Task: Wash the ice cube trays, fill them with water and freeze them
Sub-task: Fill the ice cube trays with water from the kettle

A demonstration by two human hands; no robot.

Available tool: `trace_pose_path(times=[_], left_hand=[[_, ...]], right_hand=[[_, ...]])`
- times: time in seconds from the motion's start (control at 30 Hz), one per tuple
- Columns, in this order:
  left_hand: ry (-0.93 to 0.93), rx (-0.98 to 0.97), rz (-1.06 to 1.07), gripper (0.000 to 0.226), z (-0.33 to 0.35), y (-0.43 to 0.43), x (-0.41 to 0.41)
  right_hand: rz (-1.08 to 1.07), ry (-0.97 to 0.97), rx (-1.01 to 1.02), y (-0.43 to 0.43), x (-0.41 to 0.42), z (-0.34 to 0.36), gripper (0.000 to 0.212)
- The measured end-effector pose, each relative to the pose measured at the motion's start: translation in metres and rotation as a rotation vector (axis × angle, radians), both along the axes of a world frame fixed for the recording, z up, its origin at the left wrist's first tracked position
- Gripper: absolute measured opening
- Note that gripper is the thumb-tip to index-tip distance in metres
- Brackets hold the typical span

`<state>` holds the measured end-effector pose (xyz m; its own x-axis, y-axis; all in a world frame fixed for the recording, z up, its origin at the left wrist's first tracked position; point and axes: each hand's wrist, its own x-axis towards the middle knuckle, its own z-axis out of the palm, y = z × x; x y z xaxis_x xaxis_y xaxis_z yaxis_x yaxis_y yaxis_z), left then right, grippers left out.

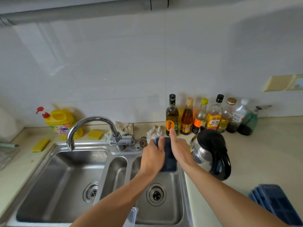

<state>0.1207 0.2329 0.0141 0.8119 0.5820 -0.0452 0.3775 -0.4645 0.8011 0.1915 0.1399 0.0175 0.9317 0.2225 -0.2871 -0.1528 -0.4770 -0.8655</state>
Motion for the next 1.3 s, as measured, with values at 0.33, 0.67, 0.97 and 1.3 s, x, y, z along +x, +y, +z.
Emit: trace_pose_path(times=[0.33, 0.67, 0.97, 1.3], left_hand=[[-0.069, 0.029, -0.085, 0.039, 0.002, 0.000, -0.007], [-0.186, 0.107, -0.012, 0.047, 0.033, 0.048, 0.018], [-0.326, 0.099, -0.081, 0.044, 0.056, 0.055, 0.016], [-0.336, 0.090, -0.122, 0.043, 0.049, 0.073, 0.012]], right_hand=[[-0.020, -0.088, 0.049, -0.001, -0.006, 0.001, 0.075], [0.370, 0.128, 0.322, -0.018, -0.016, 0.011, 0.022], [0.366, 0.049, 0.413, -0.011, -0.015, 0.028, 0.023], [0.347, 0.065, 0.426, 0.007, -0.025, 0.026, 0.031]])
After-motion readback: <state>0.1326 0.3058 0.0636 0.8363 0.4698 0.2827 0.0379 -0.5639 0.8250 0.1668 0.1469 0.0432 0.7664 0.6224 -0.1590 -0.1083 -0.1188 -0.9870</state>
